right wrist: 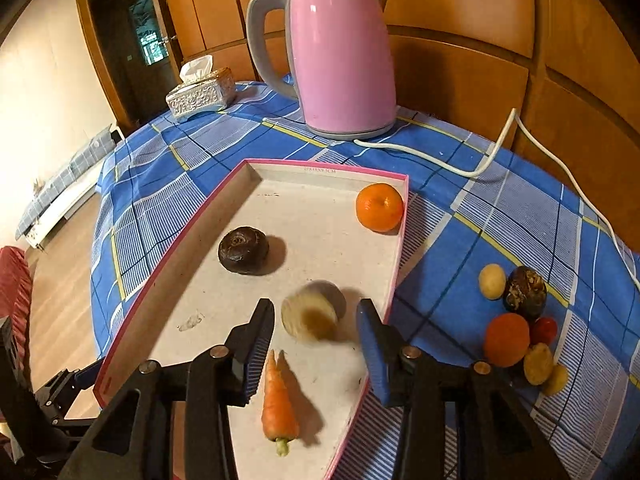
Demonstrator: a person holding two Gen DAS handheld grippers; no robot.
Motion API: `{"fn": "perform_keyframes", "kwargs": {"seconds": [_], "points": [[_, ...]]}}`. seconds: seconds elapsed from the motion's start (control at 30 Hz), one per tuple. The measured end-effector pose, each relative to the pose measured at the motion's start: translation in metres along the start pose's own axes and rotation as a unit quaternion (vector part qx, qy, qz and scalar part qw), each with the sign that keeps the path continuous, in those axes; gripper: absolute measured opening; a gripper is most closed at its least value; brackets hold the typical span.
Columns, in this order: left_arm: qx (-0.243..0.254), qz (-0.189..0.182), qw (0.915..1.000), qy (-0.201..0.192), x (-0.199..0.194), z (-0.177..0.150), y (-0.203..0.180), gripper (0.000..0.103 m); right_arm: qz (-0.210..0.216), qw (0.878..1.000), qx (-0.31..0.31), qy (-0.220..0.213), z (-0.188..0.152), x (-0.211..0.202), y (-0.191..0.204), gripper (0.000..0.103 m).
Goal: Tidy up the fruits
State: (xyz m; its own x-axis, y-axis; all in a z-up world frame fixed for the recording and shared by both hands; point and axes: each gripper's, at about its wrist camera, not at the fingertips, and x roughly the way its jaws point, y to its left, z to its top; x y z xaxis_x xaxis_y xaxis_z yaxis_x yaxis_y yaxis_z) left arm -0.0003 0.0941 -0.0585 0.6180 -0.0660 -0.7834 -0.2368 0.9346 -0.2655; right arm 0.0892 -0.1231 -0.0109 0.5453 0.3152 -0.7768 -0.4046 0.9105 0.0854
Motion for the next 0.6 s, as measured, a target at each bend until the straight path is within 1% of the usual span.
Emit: {"fn": "perform_keyframes", "kwargs": {"seconds": [0.13, 0.27, 0.43, 0.6], "points": [[0.000, -0.001, 1.0000, 0.001, 0.000, 0.000, -0.001, 0.087, -0.005, 1.000, 0.017, -0.009, -0.008, -0.012, -0.008, 0.043], [0.003, -0.002, 1.0000, 0.002, -0.001, -0.001, -0.002, 0.087, -0.022, 0.999, 0.036, -0.025, -0.022, -0.031, -0.021, 0.043], [0.005, -0.005, 1.0000, 0.002, -0.002, -0.002, -0.004, 0.087, -0.061, 0.994, 0.079, -0.033, -0.047, -0.051, -0.051, 0.043], [0.008, -0.006, 0.9999, 0.001, -0.002, -0.002, -0.005, 0.087, -0.117, 0.984, 0.127, -0.042, -0.076, -0.073, -0.084, 0.043]]}}
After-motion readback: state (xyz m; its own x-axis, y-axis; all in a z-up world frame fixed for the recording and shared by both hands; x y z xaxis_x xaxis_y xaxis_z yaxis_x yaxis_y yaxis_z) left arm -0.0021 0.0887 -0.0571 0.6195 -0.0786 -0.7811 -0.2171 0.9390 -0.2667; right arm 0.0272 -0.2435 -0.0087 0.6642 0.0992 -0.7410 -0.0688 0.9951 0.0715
